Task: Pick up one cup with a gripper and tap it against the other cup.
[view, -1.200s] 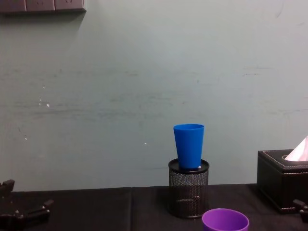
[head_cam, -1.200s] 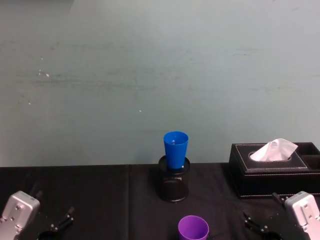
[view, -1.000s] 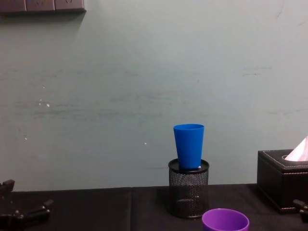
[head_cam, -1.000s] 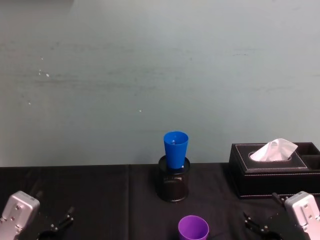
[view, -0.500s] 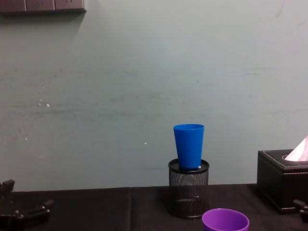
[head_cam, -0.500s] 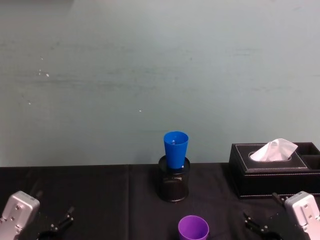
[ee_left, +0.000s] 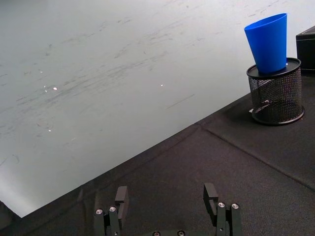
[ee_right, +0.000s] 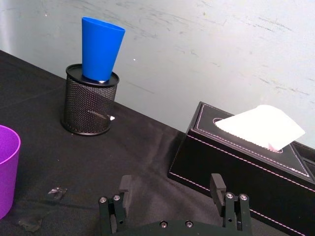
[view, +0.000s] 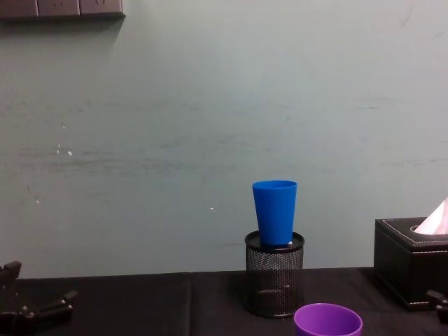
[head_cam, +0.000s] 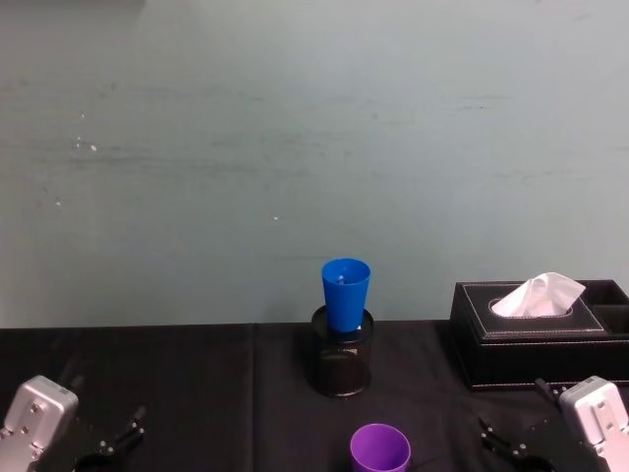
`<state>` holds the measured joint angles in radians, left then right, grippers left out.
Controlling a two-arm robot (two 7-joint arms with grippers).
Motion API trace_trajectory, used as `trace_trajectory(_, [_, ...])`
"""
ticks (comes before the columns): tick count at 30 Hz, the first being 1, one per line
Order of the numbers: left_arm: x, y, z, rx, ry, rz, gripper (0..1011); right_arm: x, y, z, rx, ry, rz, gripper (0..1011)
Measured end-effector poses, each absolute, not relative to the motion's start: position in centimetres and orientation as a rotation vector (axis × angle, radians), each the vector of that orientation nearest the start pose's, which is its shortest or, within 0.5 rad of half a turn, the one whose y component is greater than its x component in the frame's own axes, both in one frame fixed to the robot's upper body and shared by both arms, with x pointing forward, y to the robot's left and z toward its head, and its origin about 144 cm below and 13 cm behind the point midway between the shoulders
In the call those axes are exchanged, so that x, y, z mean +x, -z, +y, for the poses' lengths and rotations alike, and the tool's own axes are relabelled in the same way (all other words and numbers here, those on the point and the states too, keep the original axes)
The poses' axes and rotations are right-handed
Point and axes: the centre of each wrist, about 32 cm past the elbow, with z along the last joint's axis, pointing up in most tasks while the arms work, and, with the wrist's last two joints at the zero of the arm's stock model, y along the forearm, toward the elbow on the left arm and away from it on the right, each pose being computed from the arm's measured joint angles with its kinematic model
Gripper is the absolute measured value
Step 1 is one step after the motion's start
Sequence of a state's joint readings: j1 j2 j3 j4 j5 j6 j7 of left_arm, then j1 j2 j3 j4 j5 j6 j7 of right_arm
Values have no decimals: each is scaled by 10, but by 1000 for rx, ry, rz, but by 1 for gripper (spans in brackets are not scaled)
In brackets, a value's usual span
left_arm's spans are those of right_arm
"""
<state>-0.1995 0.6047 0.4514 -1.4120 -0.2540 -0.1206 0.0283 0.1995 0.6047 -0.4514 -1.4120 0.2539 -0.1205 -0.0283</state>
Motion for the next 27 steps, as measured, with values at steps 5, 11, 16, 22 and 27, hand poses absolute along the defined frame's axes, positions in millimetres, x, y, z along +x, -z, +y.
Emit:
trace_trajectory(5, [489, -1140, 310, 304, -1248, -285, 1000, 489, -1140, -310, -305, 1248, -285, 1000])
trace_trajectory(11, [489, -1140, 310, 304, -1248, -285, 1000, 489, -1140, -310, -305, 1248, -285, 1000])
trace_trajectory(16, [489, -1140, 310, 304, -1248, -285, 1000, 489, -1140, -310, -305, 1248, -285, 1000])
trace_trajectory(22, [489, -1140, 310, 304, -1248, -285, 1000, 489, -1140, -310, -305, 1248, -285, 1000])
trace_trajectory(27, [489, -1140, 310, 304, -1248, -285, 1000, 489, -1140, -310, -305, 1248, -285, 1000])
